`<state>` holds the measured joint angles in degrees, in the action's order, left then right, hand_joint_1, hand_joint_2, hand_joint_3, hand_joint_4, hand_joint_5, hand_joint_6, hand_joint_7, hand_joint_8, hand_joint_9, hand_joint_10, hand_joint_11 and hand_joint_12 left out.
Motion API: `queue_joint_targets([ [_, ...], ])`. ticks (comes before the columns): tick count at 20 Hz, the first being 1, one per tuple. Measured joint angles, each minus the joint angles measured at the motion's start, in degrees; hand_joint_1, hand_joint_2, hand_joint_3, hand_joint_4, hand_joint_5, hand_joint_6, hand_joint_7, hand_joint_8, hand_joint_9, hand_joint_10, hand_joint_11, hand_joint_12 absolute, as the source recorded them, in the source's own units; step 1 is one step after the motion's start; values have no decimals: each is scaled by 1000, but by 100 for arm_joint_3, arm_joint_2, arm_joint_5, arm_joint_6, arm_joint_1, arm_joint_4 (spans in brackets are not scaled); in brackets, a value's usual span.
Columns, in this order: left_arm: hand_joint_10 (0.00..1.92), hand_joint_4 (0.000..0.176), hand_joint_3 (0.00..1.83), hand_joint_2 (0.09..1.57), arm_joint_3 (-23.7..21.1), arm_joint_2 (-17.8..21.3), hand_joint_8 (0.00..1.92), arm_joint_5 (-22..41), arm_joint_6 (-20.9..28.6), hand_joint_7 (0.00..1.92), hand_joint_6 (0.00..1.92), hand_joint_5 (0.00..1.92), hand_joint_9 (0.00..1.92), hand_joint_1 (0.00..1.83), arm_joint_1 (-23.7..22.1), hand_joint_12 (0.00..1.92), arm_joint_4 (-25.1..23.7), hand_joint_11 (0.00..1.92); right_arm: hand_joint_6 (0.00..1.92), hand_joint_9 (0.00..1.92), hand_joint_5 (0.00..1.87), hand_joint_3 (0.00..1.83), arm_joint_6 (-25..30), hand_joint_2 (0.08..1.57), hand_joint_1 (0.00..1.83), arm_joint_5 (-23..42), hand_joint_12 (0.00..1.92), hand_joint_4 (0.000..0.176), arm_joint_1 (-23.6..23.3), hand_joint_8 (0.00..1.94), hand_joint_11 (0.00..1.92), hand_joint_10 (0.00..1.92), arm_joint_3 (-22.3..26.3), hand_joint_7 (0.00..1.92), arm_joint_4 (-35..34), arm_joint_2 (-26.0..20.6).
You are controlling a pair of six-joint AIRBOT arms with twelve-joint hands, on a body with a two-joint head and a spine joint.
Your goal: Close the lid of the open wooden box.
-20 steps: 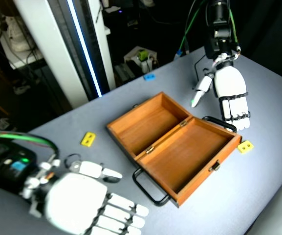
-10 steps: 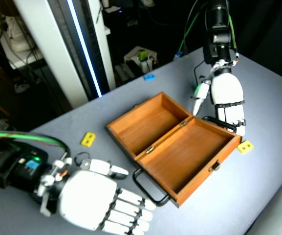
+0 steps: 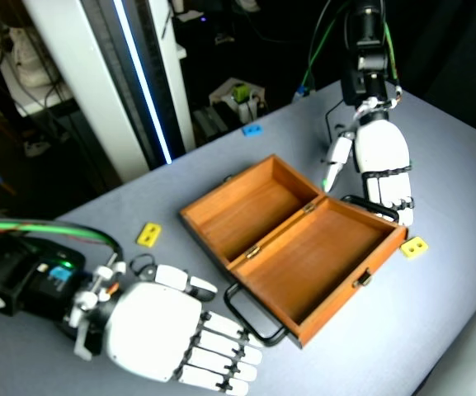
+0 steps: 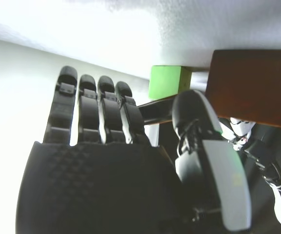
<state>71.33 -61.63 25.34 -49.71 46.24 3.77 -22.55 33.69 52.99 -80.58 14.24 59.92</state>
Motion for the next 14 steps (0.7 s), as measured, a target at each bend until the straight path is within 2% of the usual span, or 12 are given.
queue_joint_targets([
  [1,0,0,0,1212,-52,37,0,55,-2,0,5,12,0,0,0,0,-26,0,3,30,74,0,4,1422,337,70,10,0,0,3,88,2,50,75,-26,-57],
  [2,1,0,12,1346,-83,68,0,96,2,17,2,16,28,0,0,0,-35,0,3,24,78,0,11,1411,325,142,5,0,0,2,78,0,72,75,-22,-92],
  [4,17,0,13,1368,-205,188,4,190,0,33,0,2,79,0,13,0,-37,1,2,19,77,0,15,1407,317,295,1,0,0,3,66,2,146,73,-72,-155],
  [10,10,0,0,1306,-472,457,3,612,-7,24,0,0,80,0,13,29,-79,70,0,15,65,0,17,1389,304,649,1,0,0,0,50,0,382,59,-151,-302],
  [12,4,18,0,1334,-590,527,0,793,7,12,0,0,71,0,26,31,-157,79,0,15,68,0,26,1381,336,861,2,0,0,0,52,0,487,58,-170,-326],
  [14,0,0,28,1397,-730,595,0,988,7,0,0,0,52,0,81,35,-251,90,2,17,64,1,28,1387,324,1104,6,0,-13,4,62,3,610,62,-157,-356],
])
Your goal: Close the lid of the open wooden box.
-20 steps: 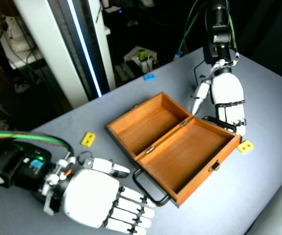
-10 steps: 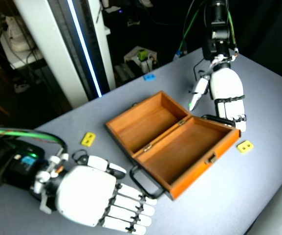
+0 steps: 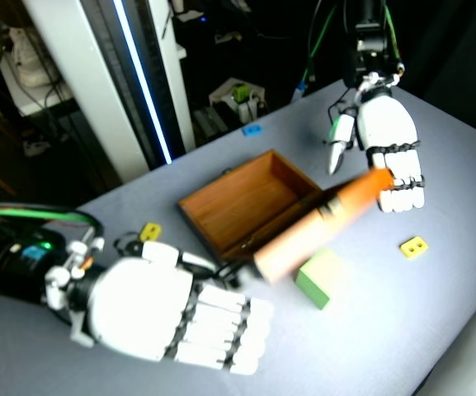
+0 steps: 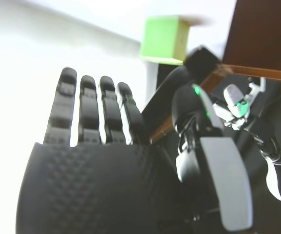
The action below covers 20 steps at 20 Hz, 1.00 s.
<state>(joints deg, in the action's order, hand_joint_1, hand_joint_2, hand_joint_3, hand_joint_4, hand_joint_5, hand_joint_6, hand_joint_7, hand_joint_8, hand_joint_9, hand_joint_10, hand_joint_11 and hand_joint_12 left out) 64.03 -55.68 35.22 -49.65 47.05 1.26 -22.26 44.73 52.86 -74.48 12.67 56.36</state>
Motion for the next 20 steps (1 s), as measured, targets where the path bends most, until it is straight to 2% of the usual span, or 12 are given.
queue_joint_targets([
  [4,0,0,50,1558,-160,190,0,227,0,0,0,0,21,0,122,21,-39,57,2,33,72,0,0,1372,387,286,12,0,31,4,80,4,214,80,63,-192],
  [8,5,0,72,1571,-354,352,2,540,4,19,8,65,62,0,267,34,0,68,0,31,69,0,0,1332,440,562,11,0,199,0,85,0,424,67,7,-372],
  [10,4,0,31,1567,-426,404,2,614,2,40,4,95,90,0,326,45,-39,70,0,15,53,0,2,1315,410,717,6,0,319,0,77,0,568,57,55,-450],
  [11,7,0,14,1465,-494,455,6,695,-2,81,0,115,436,0,393,443,-39,211,3,20,63,0,2,1297,426,824,9,0,385,0,88,2,656,57,59,-520],
  [12,1,0,2,1471,-522,496,1,737,2,87,2,108,343,0,422,504,-20,74,2,19,62,0,4,1294,426,918,8,0,431,0,87,1,706,53,83,-573],
  [13,1,0,2,1471,-590,542,1,820,9,87,2,108,343,0,476,504,55,74,2,19,62,0,4,1294,426,973,8,0,466,0,87,1,743,53,72,-612],
  [14,0,0,10,1496,-643,603,0,901,7,63,0,76,133,0,542,442,63,2,0,14,52,0,4,1284,443,1054,9,0,527,0,90,0,782,34,48,-647],
  [15,2,0,7,1495,-704,656,0,966,2,56,0,72,90,0,573,387,63,0,1,14,54,0,2,1278,440,1102,9,0,566,0,91,0,824,31,52,-671],
  [17,7,0,2,1487,-815,737,3,1121,2,68,0,72,102,0,660,324,39,0,3,21,61,0,11,1278,443,1213,16,0,640,2,108,3,894,36,57,-686],
  [18,0,0,0,1479,-916,804,0,1239,11,74,0,72,90,0,741,408,39,0,0,16,49,0,24,1285,434,1244,12,0,664,0,103,1,909,27,103,-686],
  [20,4,0,1,1488,-994,885,1,1370,35,79,0,71,103,0,839,435,-13,0,1,17,50,0,48,1287,463,1246,7,0,673,1,93,1,916,30,111,-686],
])
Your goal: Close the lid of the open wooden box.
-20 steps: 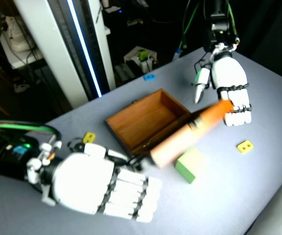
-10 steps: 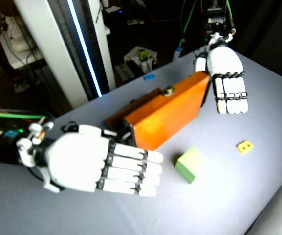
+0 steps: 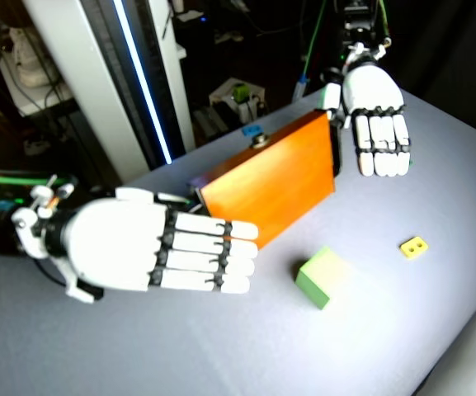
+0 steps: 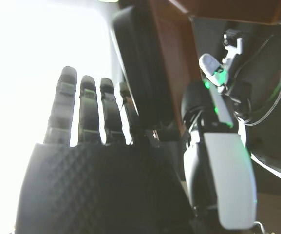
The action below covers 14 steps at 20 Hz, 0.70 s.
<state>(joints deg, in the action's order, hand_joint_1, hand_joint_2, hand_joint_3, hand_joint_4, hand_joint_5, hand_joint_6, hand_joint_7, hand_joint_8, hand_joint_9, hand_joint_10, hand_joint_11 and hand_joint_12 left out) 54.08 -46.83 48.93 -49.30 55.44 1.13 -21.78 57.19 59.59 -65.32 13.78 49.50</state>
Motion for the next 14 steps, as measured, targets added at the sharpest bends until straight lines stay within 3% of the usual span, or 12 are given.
queue_joint_targets([
  [4,3,0,18,1562,-232,201,1,369,46,70,1,37,123,0,234,345,26,0,3,14,46,2,39,1297,465,33,8,0,61,1,99,0,0,29,24,0],
  [10,0,0,228,1571,-348,238,0,662,140,51,4,53,84,0,498,313,59,0,4,1,64,0,109,1279,458,37,12,0,87,1,109,0,35,27,195,-2],
  [14,2,0,90,1571,-501,385,1,850,157,61,1,41,87,0,752,364,133,0,0,0,30,0,109,1275,420,-11,0,0,223,0,55,0,83,0,269,0],
])
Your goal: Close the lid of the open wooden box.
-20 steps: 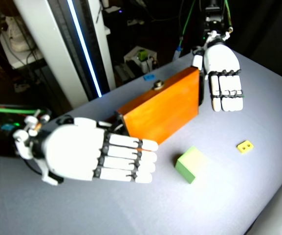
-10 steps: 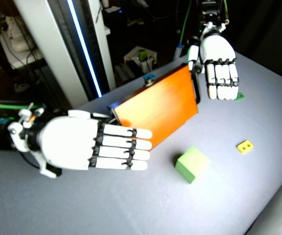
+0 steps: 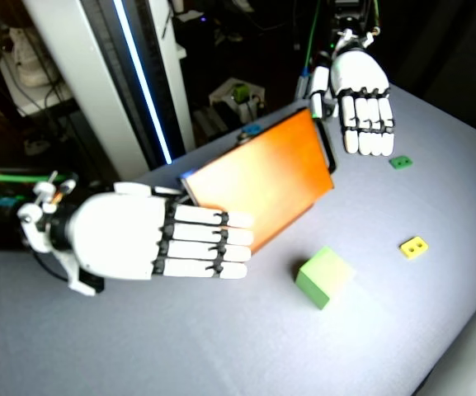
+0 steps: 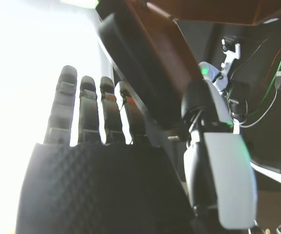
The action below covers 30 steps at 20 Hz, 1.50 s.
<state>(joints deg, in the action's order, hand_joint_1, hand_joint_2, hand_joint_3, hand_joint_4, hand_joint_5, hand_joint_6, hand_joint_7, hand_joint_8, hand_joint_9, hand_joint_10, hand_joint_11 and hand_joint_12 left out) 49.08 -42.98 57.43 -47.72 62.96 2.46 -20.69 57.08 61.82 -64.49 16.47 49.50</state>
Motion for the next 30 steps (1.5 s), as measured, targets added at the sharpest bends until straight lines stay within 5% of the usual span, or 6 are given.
queue_joint_targets([
  [9,4,0,78,1571,-249,232,2,752,2,60,1,48,109,0,927,410,651,0,6,0,44,0,46,1279,679,28,0,0,216,0,0,0,39,0,2,24],
  [17,0,0,53,1571,-251,229,1,944,0,62,1,65,89,0,1038,343,837,0,0,0,39,0,79,1242,743,-258,7,0,234,0,16,0,59,0,181,83],
  [21,1,0,58,1571,-262,229,2,942,0,64,2,58,99,0,1078,356,870,0,2,0,22,0,118,1214,813,-308,1,24,234,0,3,0,109,0,243,70],
  [22,2,0,54,1571,-262,229,2,944,0,74,2,65,108,0,1078,408,868,0,0,0,7,0,125,1202,818,-321,0,46,234,0,0,0,136,0,260,70],
  [29,1,0,35,1571,-262,203,0,940,0,63,0,62,86,0,1078,341,872,0,0,0,0,0,439,1139,868,-452,0,114,273,0,0,0,299,0,584,-107],
  [30,3,0,27,1571,-262,199,3,940,0,71,3,72,94,0,1078,384,872,0,0,0,0,0,442,1130,894,-424,0,113,317,0,0,0,317,0,627,-142],
])
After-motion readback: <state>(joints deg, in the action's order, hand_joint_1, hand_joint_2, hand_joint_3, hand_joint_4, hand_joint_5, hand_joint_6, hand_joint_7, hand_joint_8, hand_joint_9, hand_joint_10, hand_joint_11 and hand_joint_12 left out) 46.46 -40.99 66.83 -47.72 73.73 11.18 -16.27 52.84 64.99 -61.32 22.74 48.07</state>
